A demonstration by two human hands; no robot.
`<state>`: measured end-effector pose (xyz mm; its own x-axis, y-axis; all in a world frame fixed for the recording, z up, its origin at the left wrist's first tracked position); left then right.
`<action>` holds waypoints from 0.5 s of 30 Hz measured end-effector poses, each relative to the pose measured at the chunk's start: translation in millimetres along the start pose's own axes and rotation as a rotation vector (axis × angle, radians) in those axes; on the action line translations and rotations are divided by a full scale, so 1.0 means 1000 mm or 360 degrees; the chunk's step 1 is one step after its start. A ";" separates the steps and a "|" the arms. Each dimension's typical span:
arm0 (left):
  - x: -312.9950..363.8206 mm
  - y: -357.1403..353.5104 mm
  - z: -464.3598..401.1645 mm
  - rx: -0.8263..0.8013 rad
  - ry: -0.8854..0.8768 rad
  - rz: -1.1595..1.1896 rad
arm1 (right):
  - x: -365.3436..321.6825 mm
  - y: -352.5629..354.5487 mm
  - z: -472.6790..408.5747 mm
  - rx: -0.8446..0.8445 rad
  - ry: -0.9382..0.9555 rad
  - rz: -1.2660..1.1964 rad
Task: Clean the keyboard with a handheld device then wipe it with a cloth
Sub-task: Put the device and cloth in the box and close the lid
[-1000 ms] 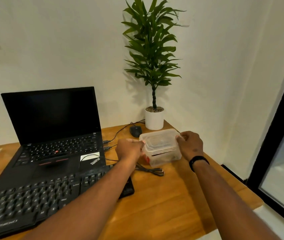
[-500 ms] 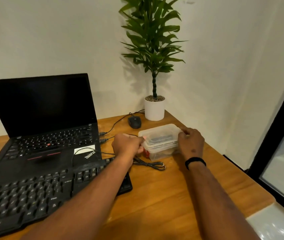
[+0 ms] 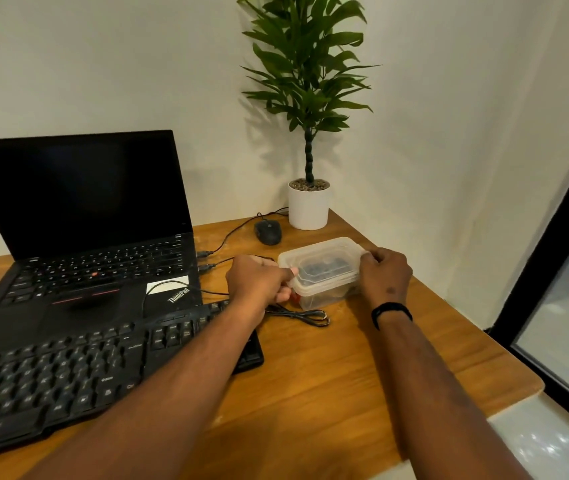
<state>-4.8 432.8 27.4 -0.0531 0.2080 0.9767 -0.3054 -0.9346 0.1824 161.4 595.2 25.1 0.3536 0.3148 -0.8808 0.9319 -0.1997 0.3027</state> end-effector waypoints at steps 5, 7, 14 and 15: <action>0.001 -0.003 -0.006 -0.0149 0.0089 -0.0021 | 0.002 0.000 -0.003 -0.0012 -0.0019 -0.0017; 0.001 -0.005 -0.007 -0.0190 0.0124 -0.0012 | 0.003 -0.002 -0.003 -0.0010 0.0001 0.0024; 0.005 -0.012 -0.010 -0.0314 0.0179 -0.0091 | 0.004 0.000 -0.004 -0.0057 -0.0029 0.0017; 0.006 -0.011 -0.010 -0.0340 0.0179 -0.0139 | 0.004 0.001 -0.005 -0.0071 -0.0053 -0.0013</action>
<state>-11.5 447.3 30.5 -0.1192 0.3273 0.9374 -0.5066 -0.8320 0.2261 164.5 601.2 23.9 0.3439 0.2851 -0.8947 0.9377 -0.1552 0.3109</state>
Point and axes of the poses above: each hand's wrist, its own z-axis away from the middle knuckle, its own y-axis out of the back of the hand, x = y × z, the point moved 6 cm from there along -z, towards the middle knuckle, and after that the axes turned 14 degrees about x, right-handed, at the moved point
